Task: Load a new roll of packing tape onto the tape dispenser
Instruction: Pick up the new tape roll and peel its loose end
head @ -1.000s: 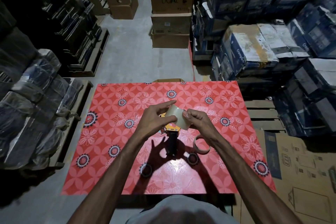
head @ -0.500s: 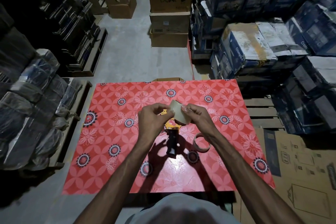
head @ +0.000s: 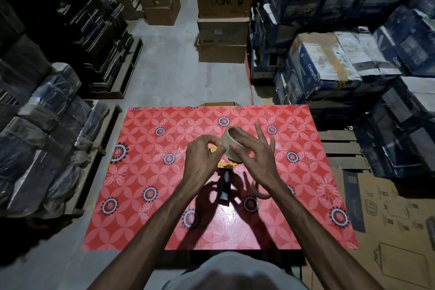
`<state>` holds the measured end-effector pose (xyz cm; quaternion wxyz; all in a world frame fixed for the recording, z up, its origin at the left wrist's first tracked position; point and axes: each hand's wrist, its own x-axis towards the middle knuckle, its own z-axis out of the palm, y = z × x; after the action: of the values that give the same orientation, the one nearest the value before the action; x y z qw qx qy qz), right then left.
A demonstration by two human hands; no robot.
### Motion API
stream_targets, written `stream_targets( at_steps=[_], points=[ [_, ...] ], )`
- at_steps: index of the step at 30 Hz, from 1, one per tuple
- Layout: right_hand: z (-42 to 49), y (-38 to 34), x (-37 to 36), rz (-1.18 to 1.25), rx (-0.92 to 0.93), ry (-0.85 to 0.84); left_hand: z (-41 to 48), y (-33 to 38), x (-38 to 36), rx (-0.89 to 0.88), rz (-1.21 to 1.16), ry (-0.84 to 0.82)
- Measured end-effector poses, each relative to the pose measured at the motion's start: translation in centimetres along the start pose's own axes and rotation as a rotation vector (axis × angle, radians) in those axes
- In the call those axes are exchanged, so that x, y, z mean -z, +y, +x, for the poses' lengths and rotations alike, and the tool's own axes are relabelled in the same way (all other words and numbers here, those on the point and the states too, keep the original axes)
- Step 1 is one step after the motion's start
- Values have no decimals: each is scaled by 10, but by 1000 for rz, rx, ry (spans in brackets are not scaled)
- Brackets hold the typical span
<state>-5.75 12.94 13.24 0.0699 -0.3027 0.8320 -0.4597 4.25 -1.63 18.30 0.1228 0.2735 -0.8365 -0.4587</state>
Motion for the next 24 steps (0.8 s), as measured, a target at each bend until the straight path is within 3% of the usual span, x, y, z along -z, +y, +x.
stream_targets(
  at_steps=[5, 14, 20, 24],
  points=[
    [-5, -6, 0, 10, 105, 51, -3, -7, -1, 7, -42, 9],
    [-11, -1, 5, 399, -94, -6, 13, -20, 15, 109, -77, -120],
    [-5, 1, 9, 595, -253, -101, 18, -28, 20, 139, -25, -275],
    [-4, 6, 8, 646, -309, -111, 14, -31, 21, 160, -111, -315]
  ],
)
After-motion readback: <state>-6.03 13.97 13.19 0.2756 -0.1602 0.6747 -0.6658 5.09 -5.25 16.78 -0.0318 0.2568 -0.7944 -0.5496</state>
